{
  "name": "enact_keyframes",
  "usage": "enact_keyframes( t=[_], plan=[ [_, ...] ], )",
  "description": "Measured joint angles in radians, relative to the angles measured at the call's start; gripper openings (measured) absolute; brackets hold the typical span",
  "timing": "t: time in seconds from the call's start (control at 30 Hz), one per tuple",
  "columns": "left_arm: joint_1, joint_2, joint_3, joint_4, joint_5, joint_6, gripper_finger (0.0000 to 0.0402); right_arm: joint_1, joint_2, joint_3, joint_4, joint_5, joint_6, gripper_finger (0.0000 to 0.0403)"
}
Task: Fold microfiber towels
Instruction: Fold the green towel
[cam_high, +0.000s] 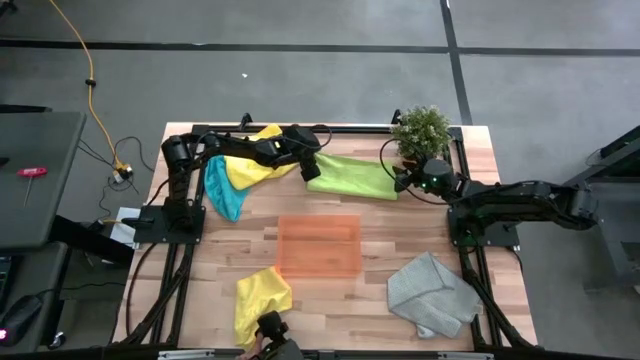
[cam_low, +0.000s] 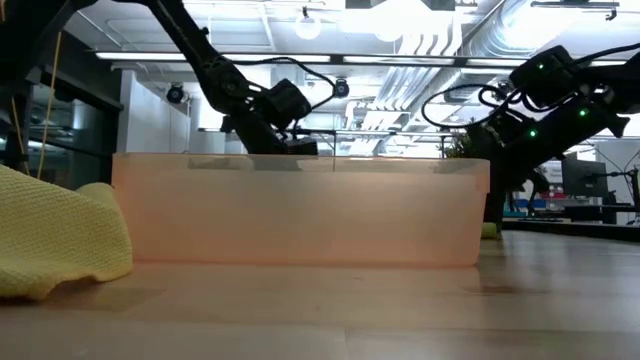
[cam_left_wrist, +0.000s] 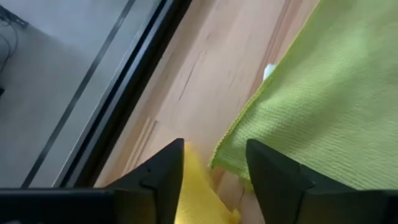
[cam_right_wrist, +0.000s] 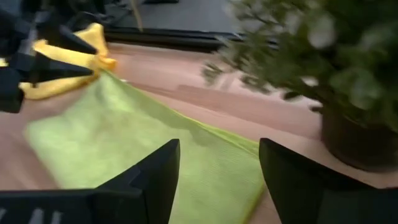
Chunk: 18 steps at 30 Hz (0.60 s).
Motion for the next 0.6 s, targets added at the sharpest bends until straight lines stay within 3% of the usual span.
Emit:
enact_keyframes(
  t=[0.2,0.27,0.43,0.6],
  plan=[
    [0.000,-0.092,0.000,-0.063,0.035,0.040,0.0199,0.000,0.000,0.000,0.058,-0.071,-0.064,0.0211],
    [0.000,-0.124,0.000,-0.112,0.113,0.042,0.0202,0.000,0.000,0.000,0.064,-0.118,-0.084,0.0211],
    [-0.002,-0.160,0.000,-0.257,0.485,0.118,0.0197,0.001,0.000,0.000,0.061,-0.257,-0.110,0.0211],
    [-0.024,-0.160,-0.022,-0.308,0.565,0.160,0.0188,0.000,0.000,0.000,0.061,-0.273,-0.124,0.0211]
  ],
)
